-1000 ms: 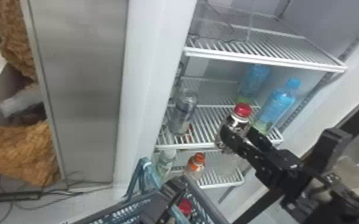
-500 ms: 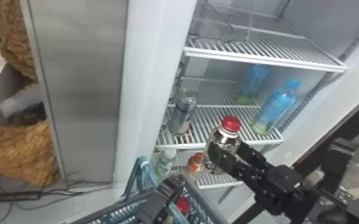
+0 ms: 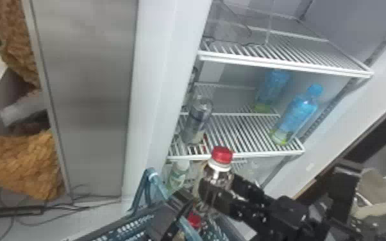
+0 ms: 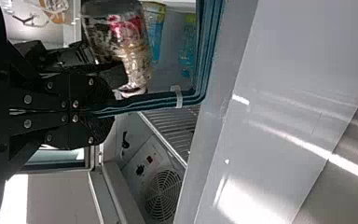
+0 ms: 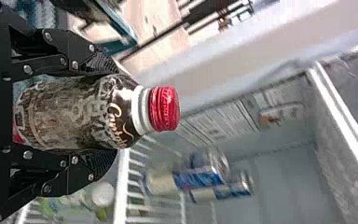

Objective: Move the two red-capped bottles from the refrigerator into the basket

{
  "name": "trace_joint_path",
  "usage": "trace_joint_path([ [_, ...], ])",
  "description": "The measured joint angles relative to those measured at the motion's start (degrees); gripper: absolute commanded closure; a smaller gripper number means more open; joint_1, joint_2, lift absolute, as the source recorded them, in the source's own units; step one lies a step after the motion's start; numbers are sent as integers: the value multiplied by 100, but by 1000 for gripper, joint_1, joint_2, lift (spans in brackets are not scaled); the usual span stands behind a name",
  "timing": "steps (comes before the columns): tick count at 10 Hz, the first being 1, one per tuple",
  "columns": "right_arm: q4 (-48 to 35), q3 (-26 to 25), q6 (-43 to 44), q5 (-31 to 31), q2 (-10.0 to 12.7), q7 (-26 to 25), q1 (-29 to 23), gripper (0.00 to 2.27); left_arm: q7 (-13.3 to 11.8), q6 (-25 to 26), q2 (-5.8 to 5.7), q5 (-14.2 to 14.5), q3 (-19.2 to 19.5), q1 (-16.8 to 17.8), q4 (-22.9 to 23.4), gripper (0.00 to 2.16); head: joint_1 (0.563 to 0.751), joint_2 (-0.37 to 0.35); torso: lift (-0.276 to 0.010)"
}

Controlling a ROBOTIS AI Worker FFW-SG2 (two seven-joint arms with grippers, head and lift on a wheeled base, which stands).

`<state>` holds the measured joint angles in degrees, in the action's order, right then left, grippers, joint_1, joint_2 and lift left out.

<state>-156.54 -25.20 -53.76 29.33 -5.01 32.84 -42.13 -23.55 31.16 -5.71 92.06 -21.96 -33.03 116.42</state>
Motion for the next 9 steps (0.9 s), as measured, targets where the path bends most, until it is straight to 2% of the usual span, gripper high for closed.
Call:
trace_joint_path([
  [4, -364, 45, -831, 104, -46, 190, -153, 1245, 0, -22, 9, 14, 2, -1, 1, 1204, 695, -350, 0],
  [6, -341, 84, -1032, 101, -68, 206, -150, 394, 0, -35, 9, 14, -6, 4, 1, 1204, 695, -350, 0],
  [7, -303, 86, -1055, 97, -70, 205, -147, 47, 0, -39, 9, 18, -9, 8, 0, 1204, 695, -350, 0],
  [9, -283, 63, -1027, 77, -65, 205, -135, 167, -1, -60, 9, 36, -10, -1, -4, 1204, 695, -350, 0],
])
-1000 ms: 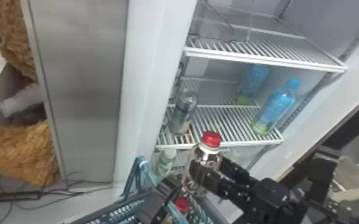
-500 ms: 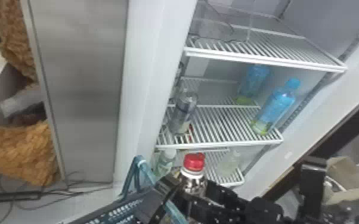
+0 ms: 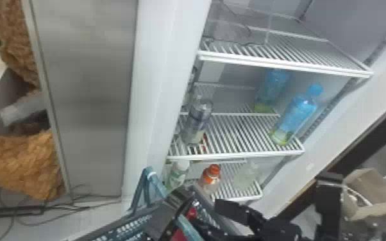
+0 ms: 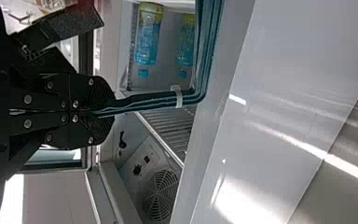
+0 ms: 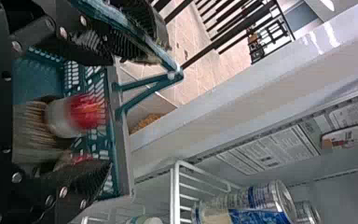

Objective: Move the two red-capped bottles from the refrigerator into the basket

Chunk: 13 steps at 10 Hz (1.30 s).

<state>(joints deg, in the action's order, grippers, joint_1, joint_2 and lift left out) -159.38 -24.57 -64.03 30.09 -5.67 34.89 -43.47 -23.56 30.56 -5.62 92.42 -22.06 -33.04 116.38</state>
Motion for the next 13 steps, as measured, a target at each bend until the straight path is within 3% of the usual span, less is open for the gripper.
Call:
trace_joint_path([
  [3, 122, -125, 505, 40, 55, 0, -132, 199, 1, -4, 0, 2, -9, -1, 6, 1204, 695, -350, 0],
  [9, 804, -385, 3239, -92, 413, 0, -1084, 200, 10, -10, 17, 23, 16, -43, 3, 1204, 695, -350, 0],
  [13, 1732, -464, 5088, 19, 496, 2, -1423, 200, 32, -7, 34, 24, 33, -71, 2, 1204, 695, -350, 0],
])
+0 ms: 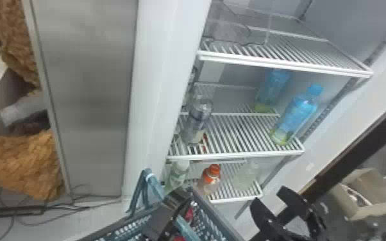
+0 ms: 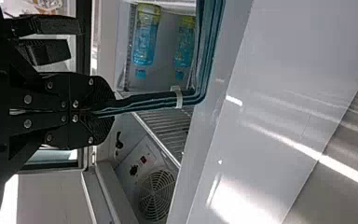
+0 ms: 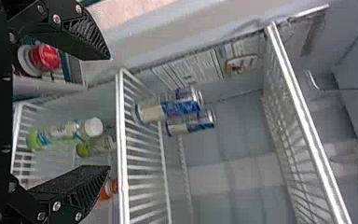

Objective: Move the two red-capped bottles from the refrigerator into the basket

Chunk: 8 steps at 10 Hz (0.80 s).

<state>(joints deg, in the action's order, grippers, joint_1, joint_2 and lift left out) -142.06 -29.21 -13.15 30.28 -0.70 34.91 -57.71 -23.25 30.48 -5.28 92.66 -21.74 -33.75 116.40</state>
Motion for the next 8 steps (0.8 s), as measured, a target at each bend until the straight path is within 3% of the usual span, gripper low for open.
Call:
trace_joint_path([
  [8, 909, -3, 1996, -360, 70, -56, -459, 200, 4, 46, 41, -1, 21, -2, -3, 1204, 695, -350, 0],
])
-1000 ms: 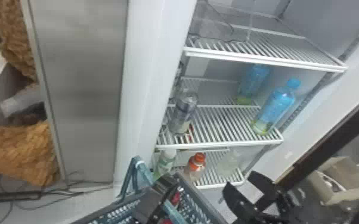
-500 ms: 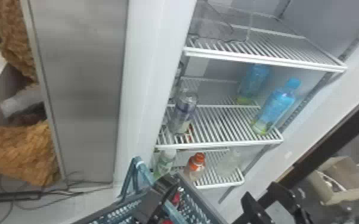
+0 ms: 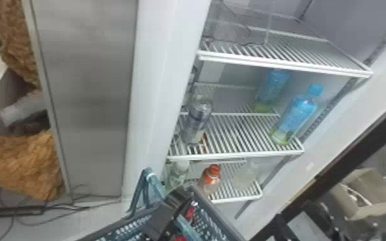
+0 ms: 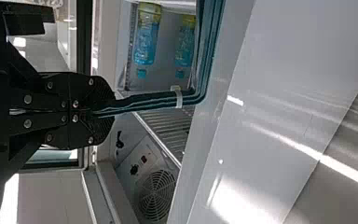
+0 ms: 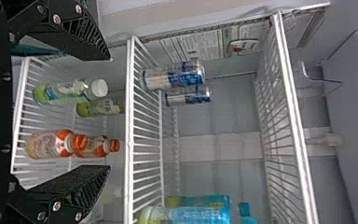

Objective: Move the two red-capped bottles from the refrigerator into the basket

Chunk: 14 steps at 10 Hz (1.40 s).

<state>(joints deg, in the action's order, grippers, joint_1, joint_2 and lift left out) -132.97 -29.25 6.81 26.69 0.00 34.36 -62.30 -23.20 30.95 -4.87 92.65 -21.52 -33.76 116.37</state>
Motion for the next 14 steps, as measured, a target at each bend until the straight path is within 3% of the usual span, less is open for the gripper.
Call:
trace_joint_path([
  [14, 275, 11, 205, 105, 0, -26, 44, 200, 0, 13, 13, 1, 16, -40, 0, 1204, 695, -350, 0],
])
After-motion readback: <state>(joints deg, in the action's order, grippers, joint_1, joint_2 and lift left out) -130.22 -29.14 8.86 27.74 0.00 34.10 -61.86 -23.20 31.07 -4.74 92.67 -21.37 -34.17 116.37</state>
